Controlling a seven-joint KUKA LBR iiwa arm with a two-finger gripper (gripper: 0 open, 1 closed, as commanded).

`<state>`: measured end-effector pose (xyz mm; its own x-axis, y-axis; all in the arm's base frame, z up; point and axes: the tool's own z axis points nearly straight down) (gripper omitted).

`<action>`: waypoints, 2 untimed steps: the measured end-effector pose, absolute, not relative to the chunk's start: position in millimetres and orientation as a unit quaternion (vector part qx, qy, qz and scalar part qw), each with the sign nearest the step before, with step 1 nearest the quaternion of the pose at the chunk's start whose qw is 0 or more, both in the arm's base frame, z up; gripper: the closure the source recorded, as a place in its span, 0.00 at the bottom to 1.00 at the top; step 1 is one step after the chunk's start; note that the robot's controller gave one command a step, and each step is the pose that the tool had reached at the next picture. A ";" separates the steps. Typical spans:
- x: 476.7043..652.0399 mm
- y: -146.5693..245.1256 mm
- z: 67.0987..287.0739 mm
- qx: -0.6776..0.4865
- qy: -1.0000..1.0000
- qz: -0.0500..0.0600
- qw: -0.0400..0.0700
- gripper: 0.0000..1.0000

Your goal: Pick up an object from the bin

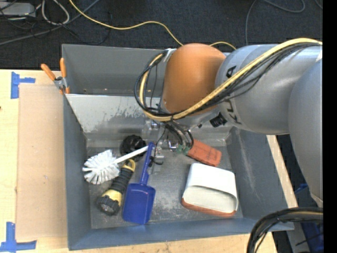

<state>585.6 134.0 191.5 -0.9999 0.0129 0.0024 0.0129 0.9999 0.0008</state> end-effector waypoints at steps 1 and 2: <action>585.6 134.0 191.5 -0.006 -1.000 0.000 0.001 0.00; 550.1 149.8 147.6 0.024 -1.000 0.000 0.002 0.00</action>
Offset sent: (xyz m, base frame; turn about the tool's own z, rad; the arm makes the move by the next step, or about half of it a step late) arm -0.0439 0.0199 -0.0538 -0.0852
